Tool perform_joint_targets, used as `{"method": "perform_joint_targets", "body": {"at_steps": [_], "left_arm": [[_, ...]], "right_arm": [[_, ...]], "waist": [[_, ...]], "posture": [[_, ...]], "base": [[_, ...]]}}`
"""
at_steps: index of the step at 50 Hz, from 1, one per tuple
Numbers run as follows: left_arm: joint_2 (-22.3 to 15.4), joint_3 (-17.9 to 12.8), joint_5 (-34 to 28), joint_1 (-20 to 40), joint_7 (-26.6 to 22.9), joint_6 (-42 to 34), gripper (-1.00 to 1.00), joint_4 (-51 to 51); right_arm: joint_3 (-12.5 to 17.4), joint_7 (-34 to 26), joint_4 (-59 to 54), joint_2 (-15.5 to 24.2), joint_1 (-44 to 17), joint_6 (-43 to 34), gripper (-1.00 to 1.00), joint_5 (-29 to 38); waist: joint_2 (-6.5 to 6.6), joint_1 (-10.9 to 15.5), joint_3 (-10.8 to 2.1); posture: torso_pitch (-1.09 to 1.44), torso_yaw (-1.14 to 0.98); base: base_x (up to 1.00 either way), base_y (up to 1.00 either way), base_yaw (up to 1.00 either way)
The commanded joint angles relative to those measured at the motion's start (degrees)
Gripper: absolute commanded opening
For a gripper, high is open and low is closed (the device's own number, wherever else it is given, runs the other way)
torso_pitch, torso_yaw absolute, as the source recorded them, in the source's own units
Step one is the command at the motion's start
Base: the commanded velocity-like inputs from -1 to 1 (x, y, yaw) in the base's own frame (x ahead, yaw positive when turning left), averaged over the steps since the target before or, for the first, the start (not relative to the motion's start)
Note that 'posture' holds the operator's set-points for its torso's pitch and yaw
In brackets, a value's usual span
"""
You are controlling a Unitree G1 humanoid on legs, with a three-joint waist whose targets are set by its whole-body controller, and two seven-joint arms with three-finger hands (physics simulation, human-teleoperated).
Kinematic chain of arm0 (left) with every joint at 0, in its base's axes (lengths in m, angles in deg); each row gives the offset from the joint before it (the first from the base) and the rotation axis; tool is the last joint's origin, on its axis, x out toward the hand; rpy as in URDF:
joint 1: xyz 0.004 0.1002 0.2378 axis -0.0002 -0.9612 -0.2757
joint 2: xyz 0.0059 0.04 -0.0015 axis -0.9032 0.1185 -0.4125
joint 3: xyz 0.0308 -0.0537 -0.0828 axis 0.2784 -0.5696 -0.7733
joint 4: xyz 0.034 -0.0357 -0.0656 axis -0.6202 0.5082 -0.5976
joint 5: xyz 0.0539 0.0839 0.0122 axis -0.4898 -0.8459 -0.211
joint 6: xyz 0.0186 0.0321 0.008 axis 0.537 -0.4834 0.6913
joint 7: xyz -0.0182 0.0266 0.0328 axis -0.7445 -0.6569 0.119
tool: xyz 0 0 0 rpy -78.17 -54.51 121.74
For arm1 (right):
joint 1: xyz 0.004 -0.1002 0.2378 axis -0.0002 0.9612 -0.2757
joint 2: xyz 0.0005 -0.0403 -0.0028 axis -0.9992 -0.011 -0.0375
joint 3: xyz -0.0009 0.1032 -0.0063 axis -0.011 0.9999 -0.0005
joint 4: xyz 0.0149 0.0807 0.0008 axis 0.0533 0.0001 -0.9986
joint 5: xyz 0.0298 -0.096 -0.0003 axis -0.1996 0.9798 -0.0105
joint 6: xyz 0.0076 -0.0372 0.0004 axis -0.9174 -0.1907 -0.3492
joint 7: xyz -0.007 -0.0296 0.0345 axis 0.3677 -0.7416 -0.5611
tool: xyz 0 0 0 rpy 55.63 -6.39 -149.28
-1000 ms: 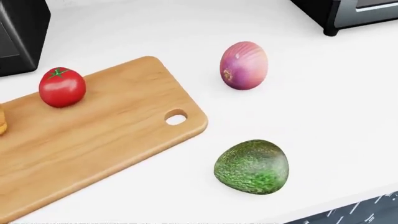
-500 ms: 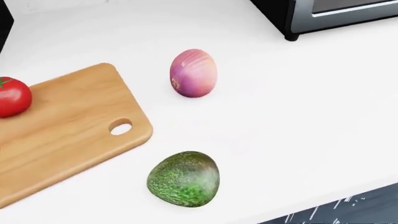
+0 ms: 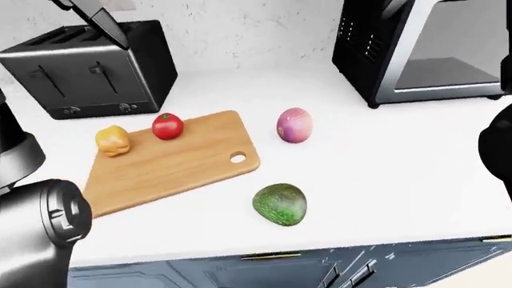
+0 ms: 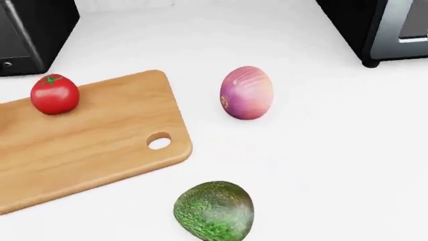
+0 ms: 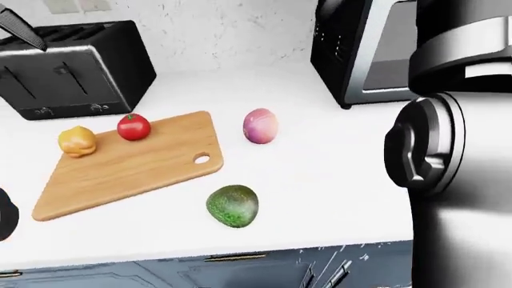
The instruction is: Place the avocado, onion, tomato and bell pepper on the cutting board.
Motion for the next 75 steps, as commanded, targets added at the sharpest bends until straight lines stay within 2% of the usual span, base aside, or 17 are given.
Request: {"method": "perform_joint_targets", "body": {"at_steps": [1,2,3,4,5,6,7,10,14,16,17,18,27,40,57,68,75], "left_arm": [[-0.2,-0.2,0.0,1.0,0.6,0.2,1.00,0.1],[-0.2,-0.2,0.0,0.9,0.5,0.1,1.00,-0.1],[-0.1,-0.2,0.0,0.8,0.5,0.1,1.00,-0.2],[-0.1,-0.2,0.0,0.9,0.5,0.1,1.00,-0.1],[-0.2,-0.2,0.0,1.1,0.5,0.1,1.00,0.0],[-0.2,-0.2,0.0,1.2,0.5,0.1,1.00,0.1],[-0.2,-0.2,0.0,1.2,0.5,0.1,1.00,0.1],[-0.3,-0.3,0.0,1.0,0.5,0.2,1.00,0.1],[-0.3,-0.4,0.1,0.8,0.6,0.1,1.00,-0.1],[-0.3,-0.4,0.1,0.8,0.6,0.0,1.00,-0.2],[-0.3,-0.4,0.1,0.8,0.7,0.0,1.00,-0.2],[-0.3,-0.4,0.1,0.8,0.8,0.2,1.00,-0.2],[-0.3,-0.3,0.3,0.8,0.8,-0.2,1.00,-0.2],[-0.3,-0.4,0.5,0.5,0.6,-0.9,1.00,-1.3],[-0.3,-0.5,0.8,0.2,0.5,-1.8,1.00,-2.5],[-0.4,-0.5,1.2,0.6,0.3,-2.4,1.00,-3.3],[-0.2,-0.5,1.3,0.3,0.3,-2.4,1.00,-3.5]], "right_arm": [[0.3,1.3,1.9,0.3,-2.0,0.7,1.00,-0.3],[0.3,1.4,1.9,0.4,-2.0,0.7,1.00,-0.2],[0.2,3.2,2.0,0.4,-2.0,0.8,1.00,0.2],[0.2,1.3,1.7,0.4,-2.3,-0.8,1.00,0.2],[-0.6,2.5,2.5,0.7,-1.4,1.9,1.00,1.1],[-0.5,2.3,2.2,0.6,-1.6,1.6,1.00,1.2],[-0.2,2.5,2.1,0.4,-1.8,1.4,1.00,1.1],[-0.3,2.4,1.9,0.5,-1.9,0.6,1.00,1.7],[-0.1,3.9,1.8,0.8,-2.3,2.8,1.00,1.9],[0.1,5.0,0.9,0.7,-3.1,0.4,1.00,2.4],[-0.3,5.7,0.7,1.1,-3.4,0.0,1.00,3.2],[-1.1,7.0,0.9,1.6,-2.8,2.7,1.00,4.3],[-2.4,5.5,0.3,3.2,-2.8,8.3,1.00,9.2],[-2.0,-5.5,1.6,4.5,0.1,16.6,1.00,12.3],[-2.7,-6.4,-0.8,4.0,1.1,20.8,1.00,18.3],[-2.5,-4.9,-1.1,2.8,4.1,21.6,1.00,19.6],[-2.5,-6.9,-1.2,2.1,5.3,22.0,1.00,19.8]], "waist": [[-1.84,0.0,-0.99],[-3.63,-0.3,-1.31],[-1.27,0.1,-0.66],[-1.92,0.6,-0.97],[-1.98,-1.0,-1.46],[-2.93,0.1,-0.52],[-2.15,0.0,-0.35],[-1.51,-0.2,0.97],[1.19,-1.5,1.18],[4.15,-2.4,0.29],[4.88,-2.7,0.04],[3.47,-2.3,0.67],[1.82,-0.7,-0.20],[1.54,-0.5,-0.42],[1.43,-0.9,-0.05],[1.30,-0.9,-0.01],[1.30,-0.8,-0.18]], "posture": [[0.00,0.00],[0.00,0.00],[0.00,0.00],[0.00,0.00],[0.00,0.00],[0.00,0.00],[0.00,0.00],[0.00,0.00],[0.00,0.00],[0.00,0.00],[0.00,0.00],[0.00,0.00],[0.00,0.00],[0.00,0.00],[0.00,0.00],[0.00,0.00],[0.00,0.00]], "base": [[0.00,0.00,1.00],[0.00,0.00,1.00],[0.00,0.00,1.00],[0.00,0.00,1.00],[0.00,0.57,0.00],[0.00,0.00,0.00],[0.00,0.00,0.00],[0.00,0.00,0.00],[0.00,0.00,0.00],[0.00,0.00,0.00],[0.00,0.00,0.00],[0.00,0.00,0.00],[0.00,0.00,0.00],[0.00,0.00,0.00],[0.00,0.00,0.00],[0.00,0.00,0.00],[0.00,0.00,0.00]]}}
